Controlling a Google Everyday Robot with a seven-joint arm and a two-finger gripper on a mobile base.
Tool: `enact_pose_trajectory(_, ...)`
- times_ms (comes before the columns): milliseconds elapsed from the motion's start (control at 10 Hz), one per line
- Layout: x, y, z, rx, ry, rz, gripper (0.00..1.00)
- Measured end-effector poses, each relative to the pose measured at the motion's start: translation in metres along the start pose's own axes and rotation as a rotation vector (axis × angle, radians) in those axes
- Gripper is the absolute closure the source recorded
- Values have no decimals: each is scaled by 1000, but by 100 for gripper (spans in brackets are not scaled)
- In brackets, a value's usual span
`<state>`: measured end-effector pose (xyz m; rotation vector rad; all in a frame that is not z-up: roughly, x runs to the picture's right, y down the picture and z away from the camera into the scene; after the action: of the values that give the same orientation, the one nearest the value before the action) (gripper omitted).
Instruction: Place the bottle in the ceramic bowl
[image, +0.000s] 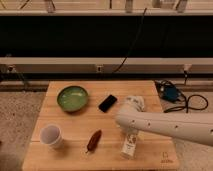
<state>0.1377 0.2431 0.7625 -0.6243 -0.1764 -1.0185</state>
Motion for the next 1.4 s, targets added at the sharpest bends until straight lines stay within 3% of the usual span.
enact_pose_trajectory(1400, -19, 1, 33, 48, -48, -72, 20)
